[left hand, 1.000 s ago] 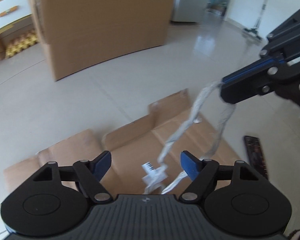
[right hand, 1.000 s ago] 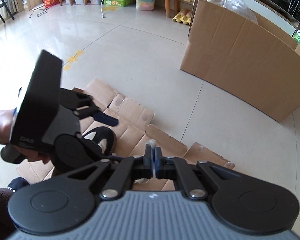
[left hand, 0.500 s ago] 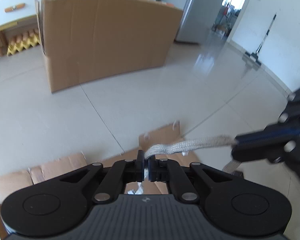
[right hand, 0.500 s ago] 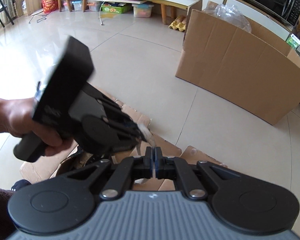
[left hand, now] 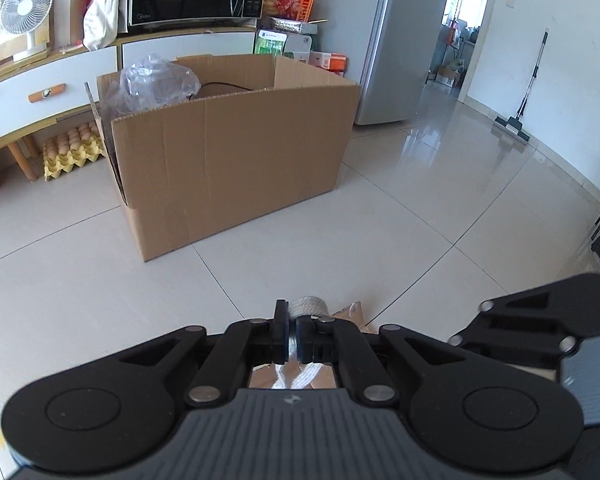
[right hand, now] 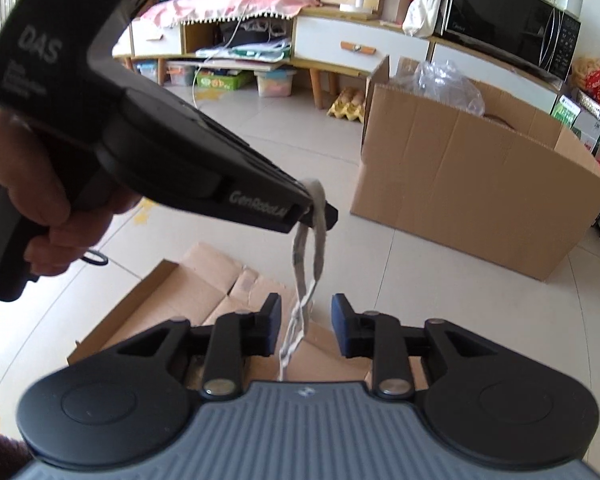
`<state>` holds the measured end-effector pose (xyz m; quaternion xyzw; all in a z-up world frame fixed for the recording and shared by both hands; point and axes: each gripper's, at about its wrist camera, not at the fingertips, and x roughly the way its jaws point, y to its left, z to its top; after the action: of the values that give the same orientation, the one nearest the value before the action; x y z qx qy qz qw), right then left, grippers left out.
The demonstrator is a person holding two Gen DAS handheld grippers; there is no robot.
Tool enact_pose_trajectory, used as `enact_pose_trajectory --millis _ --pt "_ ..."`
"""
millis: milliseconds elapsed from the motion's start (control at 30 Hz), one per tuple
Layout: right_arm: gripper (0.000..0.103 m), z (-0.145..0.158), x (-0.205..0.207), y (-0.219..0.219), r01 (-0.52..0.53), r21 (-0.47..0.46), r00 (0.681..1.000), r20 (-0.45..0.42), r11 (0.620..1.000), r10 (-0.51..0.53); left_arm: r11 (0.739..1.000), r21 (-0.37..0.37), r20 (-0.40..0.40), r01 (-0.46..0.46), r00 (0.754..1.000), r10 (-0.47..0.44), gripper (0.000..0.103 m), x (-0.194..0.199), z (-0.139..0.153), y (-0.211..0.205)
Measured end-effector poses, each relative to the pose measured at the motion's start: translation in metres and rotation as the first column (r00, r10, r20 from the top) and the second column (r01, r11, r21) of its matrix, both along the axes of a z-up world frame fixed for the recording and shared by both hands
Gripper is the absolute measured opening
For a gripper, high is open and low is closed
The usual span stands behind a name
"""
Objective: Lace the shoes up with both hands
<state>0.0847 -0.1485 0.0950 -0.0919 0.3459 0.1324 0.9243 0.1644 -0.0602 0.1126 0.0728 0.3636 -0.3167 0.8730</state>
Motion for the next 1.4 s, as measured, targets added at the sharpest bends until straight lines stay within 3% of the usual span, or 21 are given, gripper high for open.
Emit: enact_pose_trajectory --millis 367,467,633,867,1200,1400 --pt "0.019 0.001 0.016 0.004 0.106 -0.008 0.994 0.013 0.994 -0.106 1.000 0.018 0.008 -0.014 1.000 0.014 0.002 -0.025 0.035 0.012" --pt "0.005 -0.006 0.025 0.004 0.111 -0.016 0.994 -0.012 0.994 -0.111 0.999 0.014 -0.005 -0.029 1.000 0.029 0.002 -0.028 0.035 0.017" --pt "0.002 -0.003 0.024 0.004 0.067 -0.110 0.997 -0.024 0.992 -0.070 0.996 0.066 -0.006 -0.058 0.998 0.059 0.002 -0.029 0.031 0.023" --pt "0.002 0.034 0.009 -0.016 0.063 -0.220 0.998 0.044 0.973 -0.055 0.992 0.101 -0.002 -0.072 0.997 0.072 0.002 -0.033 0.036 0.024" --pt "0.002 0.116 -0.012 -0.039 0.109 -0.280 0.981 0.183 0.954 -0.058 0.998 0.061 0.112 -0.035 0.993 0.028 0.002 -0.047 0.092 -0.003" --pt "0.002 0.102 -0.014 -0.043 0.095 -0.291 0.988 0.145 0.952 -0.054 0.999 0.033 0.069 -0.021 0.997 0.019 0.003 -0.048 0.080 -0.014"
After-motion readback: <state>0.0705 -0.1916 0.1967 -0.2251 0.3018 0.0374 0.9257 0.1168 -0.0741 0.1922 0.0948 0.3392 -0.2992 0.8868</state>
